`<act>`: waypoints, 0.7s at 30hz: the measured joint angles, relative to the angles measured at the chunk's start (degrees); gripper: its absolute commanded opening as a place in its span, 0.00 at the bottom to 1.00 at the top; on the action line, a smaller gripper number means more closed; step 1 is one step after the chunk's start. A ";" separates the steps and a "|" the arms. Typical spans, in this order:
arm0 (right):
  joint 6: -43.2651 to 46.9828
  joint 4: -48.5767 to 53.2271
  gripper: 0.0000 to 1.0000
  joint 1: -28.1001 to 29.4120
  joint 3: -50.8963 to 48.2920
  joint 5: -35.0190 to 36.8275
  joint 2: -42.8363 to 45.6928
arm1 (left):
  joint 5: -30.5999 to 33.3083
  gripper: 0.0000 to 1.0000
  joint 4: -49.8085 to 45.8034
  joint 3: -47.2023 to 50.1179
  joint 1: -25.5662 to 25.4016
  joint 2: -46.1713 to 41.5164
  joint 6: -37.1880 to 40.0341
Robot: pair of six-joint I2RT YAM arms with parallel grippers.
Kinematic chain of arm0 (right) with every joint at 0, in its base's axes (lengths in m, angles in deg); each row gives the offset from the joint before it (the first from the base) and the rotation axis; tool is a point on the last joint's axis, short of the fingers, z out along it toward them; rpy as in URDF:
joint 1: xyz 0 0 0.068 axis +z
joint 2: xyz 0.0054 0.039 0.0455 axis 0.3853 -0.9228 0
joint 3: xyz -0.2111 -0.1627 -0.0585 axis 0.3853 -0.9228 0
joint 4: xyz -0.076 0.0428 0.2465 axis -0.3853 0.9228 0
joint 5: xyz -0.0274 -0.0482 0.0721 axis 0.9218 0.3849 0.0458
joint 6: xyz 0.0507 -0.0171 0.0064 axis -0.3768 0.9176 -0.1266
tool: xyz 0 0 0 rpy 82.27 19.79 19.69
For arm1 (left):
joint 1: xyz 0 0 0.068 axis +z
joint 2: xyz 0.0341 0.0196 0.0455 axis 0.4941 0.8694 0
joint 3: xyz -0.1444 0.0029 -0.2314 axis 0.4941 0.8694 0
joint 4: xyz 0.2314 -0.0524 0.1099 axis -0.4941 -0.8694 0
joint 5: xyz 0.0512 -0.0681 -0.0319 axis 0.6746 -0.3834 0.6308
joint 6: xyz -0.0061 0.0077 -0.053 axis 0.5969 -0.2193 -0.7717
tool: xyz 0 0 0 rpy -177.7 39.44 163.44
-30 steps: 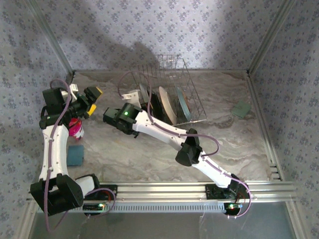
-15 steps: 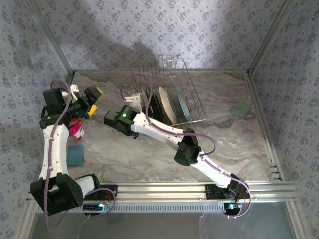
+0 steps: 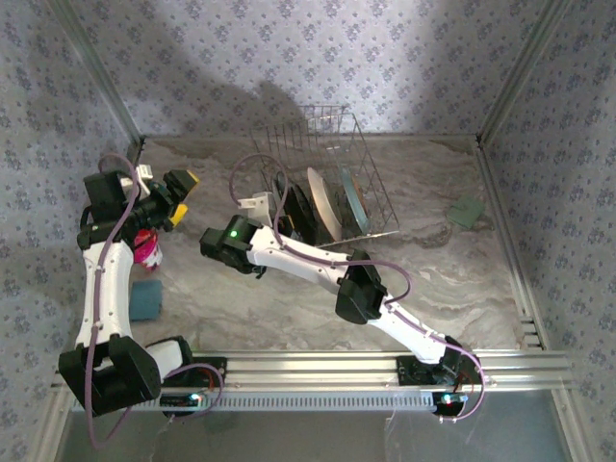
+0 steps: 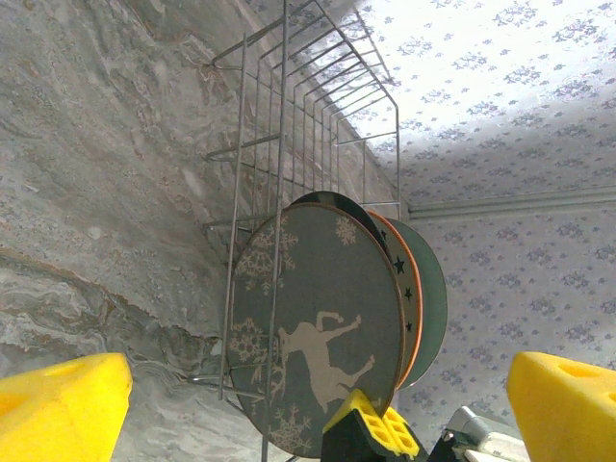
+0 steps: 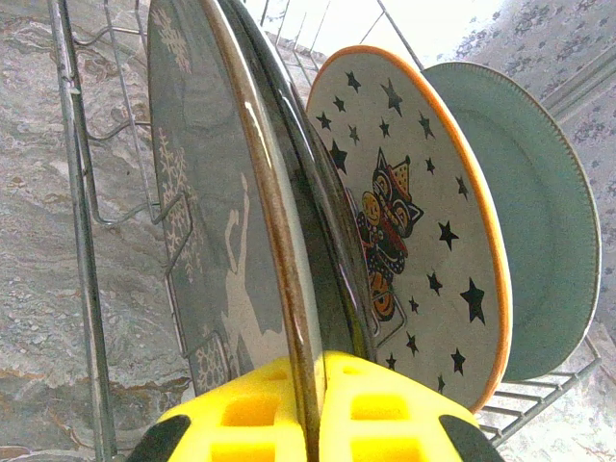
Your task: Load the plates into the dish rack
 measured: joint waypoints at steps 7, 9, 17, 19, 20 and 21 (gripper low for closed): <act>0.13 0.00 0.12 0.17 0.00 0.04 0.00 | 0.24 0.99 -1.44 0.00 0.00 -1.25 0.04; 0.13 0.00 0.19 0.22 0.00 0.04 0.00 | 0.46 0.99 -1.64 0.00 0.00 -1.42 0.04; 0.66 0.37 0.31 2.71 0.00 -0.11 0.15 | 2.43 0.99 -3.04 0.00 0.00 -2.03 0.11; 1.09 0.39 0.32 3.43 -0.02 -0.13 0.57 | 3.06 0.99 -3.30 0.00 0.00 -2.47 0.17; 1.07 0.39 0.32 3.78 -0.09 -0.13 0.94 | 3.41 0.99 -3.50 0.00 0.00 -2.67 0.20; 0.98 0.39 0.32 4.07 -0.28 -0.11 1.42 | 3.78 0.99 -3.74 0.00 0.00 -2.93 0.17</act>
